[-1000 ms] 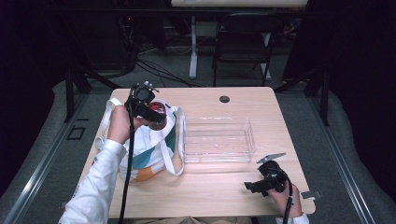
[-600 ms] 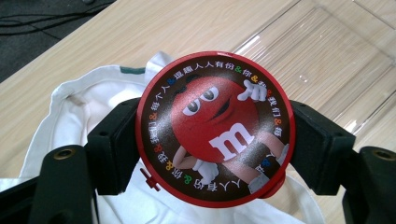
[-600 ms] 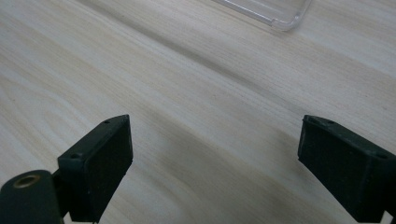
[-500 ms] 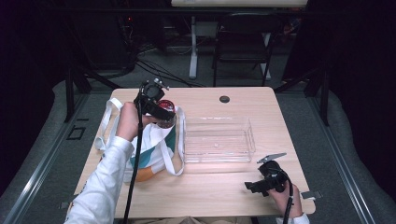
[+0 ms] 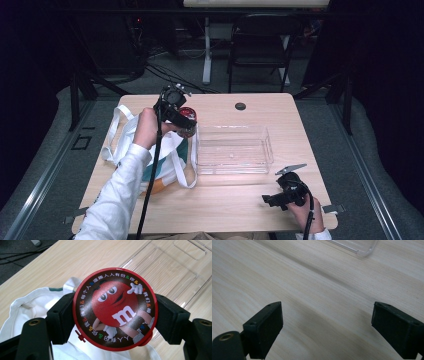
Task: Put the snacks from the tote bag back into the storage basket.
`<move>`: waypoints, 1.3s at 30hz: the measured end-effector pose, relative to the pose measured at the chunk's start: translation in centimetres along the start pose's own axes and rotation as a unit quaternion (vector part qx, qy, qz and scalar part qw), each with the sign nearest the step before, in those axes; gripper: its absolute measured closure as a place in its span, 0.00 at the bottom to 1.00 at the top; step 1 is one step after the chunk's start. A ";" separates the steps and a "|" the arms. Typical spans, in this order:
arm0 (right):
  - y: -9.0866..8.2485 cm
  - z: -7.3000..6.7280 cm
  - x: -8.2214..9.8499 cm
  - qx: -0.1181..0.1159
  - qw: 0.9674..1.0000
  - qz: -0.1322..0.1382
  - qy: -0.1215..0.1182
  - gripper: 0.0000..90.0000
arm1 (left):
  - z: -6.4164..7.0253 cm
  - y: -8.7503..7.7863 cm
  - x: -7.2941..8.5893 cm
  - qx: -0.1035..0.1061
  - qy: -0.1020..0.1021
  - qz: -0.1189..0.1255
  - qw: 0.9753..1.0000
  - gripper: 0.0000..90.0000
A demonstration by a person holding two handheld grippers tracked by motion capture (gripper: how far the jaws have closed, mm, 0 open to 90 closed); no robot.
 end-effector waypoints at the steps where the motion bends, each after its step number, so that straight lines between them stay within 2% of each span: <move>1: 0.0 0.0 0.0 0.000 1.000 0.000 0.000 0.11 | 0.1 0.1 -0.1 0.002 0.001 0.000 1.000 0.29; 13: 0.0 0.0 0.0 0.001 1.000 0.000 -0.004 0.11 | 1.0 1.1 -0.6 0.011 0.006 -0.004 1.000 0.29; 17: 0.1 -0.1 0.0 -0.004 1.000 0.012 0.005 0.11 | 1.3 1.6 -0.8 0.016 0.008 -0.004 1.000 0.29; 21: 0.0 0.0 0.0 -0.004 1.000 0.005 0.001 0.11 | 1.5 1.8 -0.9 0.018 0.008 -0.005 1.000 0.29; 25: 0.0 -0.1 0.0 -0.005 1.000 0.009 0.004 0.11 | 1.6 2.2 -0.9 0.032 0.004 -0.003 0.999 0.29; 39: 0.0 -0.1 0.0 -0.005 1.000 0.012 0.005 0.11 | 2.6 3.5 -0.9 0.048 0.000 -0.002 0.999 0.29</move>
Point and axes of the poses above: each handheld gripper's, and its own axes: y roughly forward along the jaws, x roughly out of its underside, z roughly to its right, the point moved 3 cm from there along y, roughly forward along the jaws, and after that the axes turned 7 degrees about z, right-handed, at the moved point
